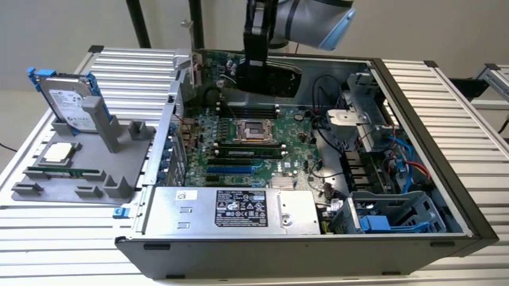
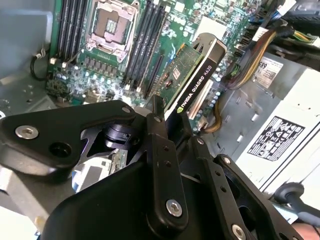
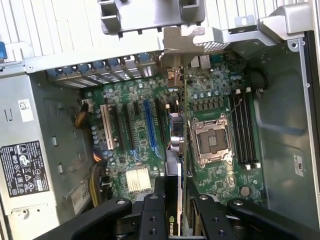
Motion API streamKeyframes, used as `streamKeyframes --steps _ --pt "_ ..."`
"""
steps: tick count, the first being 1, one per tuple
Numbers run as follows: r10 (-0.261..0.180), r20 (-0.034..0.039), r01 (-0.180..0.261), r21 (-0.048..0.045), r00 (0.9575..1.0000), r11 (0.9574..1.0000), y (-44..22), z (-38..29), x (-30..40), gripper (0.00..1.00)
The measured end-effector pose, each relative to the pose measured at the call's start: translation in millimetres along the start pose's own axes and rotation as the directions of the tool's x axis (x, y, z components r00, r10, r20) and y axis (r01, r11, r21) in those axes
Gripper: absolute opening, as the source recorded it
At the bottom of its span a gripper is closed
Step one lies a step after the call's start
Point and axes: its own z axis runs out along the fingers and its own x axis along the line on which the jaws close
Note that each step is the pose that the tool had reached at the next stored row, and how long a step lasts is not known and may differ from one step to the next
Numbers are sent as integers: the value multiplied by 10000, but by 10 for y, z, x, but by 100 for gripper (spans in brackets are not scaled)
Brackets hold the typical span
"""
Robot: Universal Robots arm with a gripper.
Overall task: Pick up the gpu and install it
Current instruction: 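Insert the gpu into the slot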
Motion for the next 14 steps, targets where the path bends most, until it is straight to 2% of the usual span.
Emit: streamKeyframes --steps 7,14 --pt "-630 7 630 -12 9980 9980 -7 0 -1 0" --pt "-1219 14 1219 -23 9925 9925 -9 1 -2 0"
